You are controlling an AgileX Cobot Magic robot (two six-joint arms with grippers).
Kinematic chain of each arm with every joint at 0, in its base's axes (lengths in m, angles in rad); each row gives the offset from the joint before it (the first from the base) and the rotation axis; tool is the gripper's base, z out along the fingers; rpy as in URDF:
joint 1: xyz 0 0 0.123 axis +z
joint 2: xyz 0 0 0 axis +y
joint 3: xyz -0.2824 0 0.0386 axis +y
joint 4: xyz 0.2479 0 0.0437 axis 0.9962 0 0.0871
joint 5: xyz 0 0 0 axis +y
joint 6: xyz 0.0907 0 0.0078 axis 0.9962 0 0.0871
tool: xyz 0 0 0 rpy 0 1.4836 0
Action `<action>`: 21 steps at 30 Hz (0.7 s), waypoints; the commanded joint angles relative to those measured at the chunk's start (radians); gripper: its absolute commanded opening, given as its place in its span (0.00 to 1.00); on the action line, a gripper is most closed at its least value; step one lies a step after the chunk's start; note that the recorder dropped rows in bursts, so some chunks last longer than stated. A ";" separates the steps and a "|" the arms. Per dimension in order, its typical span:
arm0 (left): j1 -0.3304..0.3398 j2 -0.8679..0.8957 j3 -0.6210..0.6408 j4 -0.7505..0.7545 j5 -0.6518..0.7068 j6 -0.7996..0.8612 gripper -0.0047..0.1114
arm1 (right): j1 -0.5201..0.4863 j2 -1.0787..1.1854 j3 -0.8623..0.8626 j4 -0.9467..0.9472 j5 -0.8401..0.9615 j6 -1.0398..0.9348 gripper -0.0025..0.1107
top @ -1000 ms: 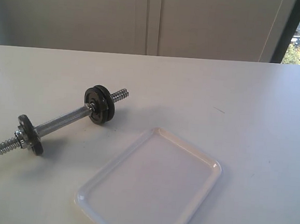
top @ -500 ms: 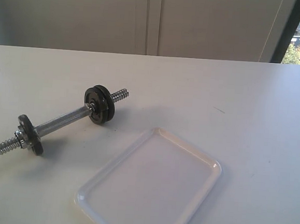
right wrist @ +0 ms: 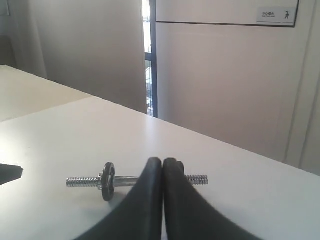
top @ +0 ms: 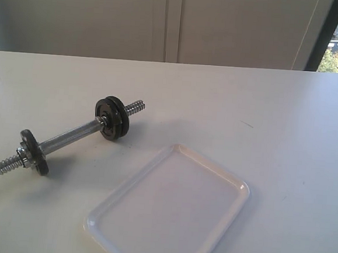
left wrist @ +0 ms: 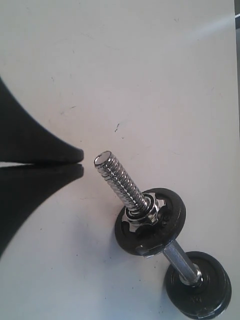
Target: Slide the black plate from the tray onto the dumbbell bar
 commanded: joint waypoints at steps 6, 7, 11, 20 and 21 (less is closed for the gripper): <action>-0.007 -0.004 0.004 0.000 0.004 -0.002 0.04 | 0.074 -0.096 0.008 0.077 -0.141 0.010 0.02; -0.007 -0.004 0.004 0.000 0.004 -0.002 0.04 | 0.078 -0.115 0.017 0.099 -0.180 0.010 0.02; -0.007 -0.004 0.004 0.000 0.004 -0.002 0.04 | 0.080 -0.231 0.091 0.132 -0.294 0.030 0.02; -0.007 -0.004 0.004 0.000 0.004 -0.002 0.04 | 0.071 -0.265 0.191 -0.205 -0.297 0.249 0.02; -0.007 -0.004 0.004 0.000 0.004 -0.002 0.04 | 0.064 -0.277 0.214 -0.482 -0.297 0.529 0.02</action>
